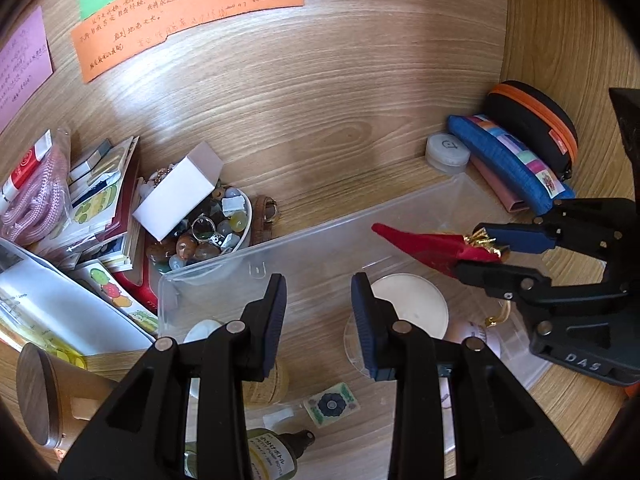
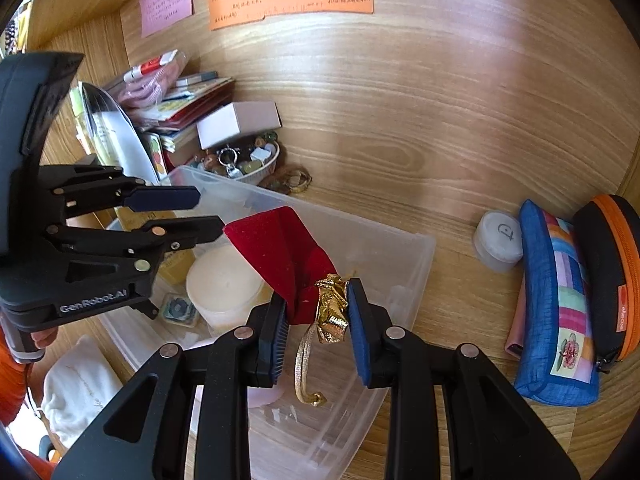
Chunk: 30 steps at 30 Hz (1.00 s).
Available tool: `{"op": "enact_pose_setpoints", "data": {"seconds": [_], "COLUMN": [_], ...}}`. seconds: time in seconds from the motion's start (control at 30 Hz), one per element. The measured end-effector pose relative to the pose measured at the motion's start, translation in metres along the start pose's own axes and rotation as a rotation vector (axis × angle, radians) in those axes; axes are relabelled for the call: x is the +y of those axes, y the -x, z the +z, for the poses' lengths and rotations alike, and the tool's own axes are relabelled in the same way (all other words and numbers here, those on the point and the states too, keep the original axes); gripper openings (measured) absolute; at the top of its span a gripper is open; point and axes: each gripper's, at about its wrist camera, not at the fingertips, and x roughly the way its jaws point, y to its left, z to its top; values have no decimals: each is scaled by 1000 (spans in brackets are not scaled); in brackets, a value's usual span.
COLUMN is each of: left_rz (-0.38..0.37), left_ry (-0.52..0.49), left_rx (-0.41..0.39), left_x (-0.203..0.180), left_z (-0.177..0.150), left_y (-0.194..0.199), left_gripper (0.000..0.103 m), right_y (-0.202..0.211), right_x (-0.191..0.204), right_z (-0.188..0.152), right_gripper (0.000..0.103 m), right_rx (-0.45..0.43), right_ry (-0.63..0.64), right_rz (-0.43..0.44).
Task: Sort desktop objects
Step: 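Lift the tile and red pouch with both tools and carry them over the clear bin, then lower the tile and red pouch into the bin and open both tools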
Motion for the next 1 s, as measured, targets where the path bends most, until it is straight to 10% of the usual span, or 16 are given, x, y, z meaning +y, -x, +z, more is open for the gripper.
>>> {"op": "enact_pose_setpoints", "data": {"seconds": [0.7,1.0], "left_rz": [0,23], "left_ry": [5,5], "left_rx": [-29,-60], "left_x": [1,-2], "left_z": [1,-3], "left_y": [23,45], "left_gripper": [34,51], "right_y": [16,34], "right_x": [8,13], "right_z": [-5,-7], "right_gripper": [51,67], "right_rx": [-12,-38], "right_ry": [52,48], "right_rz": [-38,-52]}}
